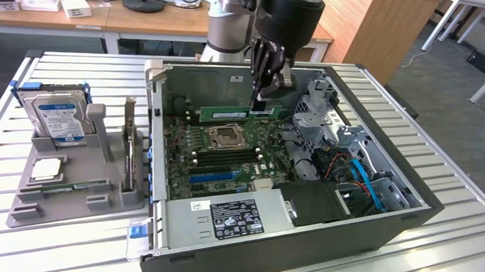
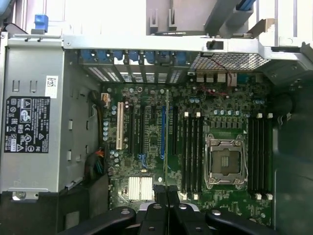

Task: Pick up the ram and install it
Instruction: 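Pick up the ram and move it above insertion slot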

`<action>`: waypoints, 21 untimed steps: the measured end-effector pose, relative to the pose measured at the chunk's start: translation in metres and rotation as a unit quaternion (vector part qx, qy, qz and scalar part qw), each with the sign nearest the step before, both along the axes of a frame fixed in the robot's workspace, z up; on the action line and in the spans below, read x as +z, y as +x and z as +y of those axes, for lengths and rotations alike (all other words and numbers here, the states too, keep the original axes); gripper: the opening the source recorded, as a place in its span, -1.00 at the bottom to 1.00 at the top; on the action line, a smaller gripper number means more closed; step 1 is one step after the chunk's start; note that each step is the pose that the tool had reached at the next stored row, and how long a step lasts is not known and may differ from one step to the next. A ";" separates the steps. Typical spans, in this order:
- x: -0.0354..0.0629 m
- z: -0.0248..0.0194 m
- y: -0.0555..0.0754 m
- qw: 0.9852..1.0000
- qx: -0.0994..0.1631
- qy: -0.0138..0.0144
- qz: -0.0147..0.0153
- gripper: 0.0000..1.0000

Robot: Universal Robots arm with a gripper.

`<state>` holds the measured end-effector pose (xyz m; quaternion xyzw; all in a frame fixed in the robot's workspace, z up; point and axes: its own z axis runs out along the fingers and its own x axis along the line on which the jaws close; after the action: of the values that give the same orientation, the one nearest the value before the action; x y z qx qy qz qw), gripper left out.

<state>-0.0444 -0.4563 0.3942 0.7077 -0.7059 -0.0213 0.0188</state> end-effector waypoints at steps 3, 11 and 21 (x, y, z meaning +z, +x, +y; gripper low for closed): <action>-0.0001 0.0062 0.000 1.000 0.000 0.000 0.000 -0.76; -0.0011 0.0226 0.000 1.000 0.000 0.000 0.000 -0.76; -0.0017 0.0338 0.000 1.000 0.000 0.000 0.000 -0.76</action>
<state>-0.0443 -0.4225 0.3925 0.7078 -0.7059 -0.0212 0.0189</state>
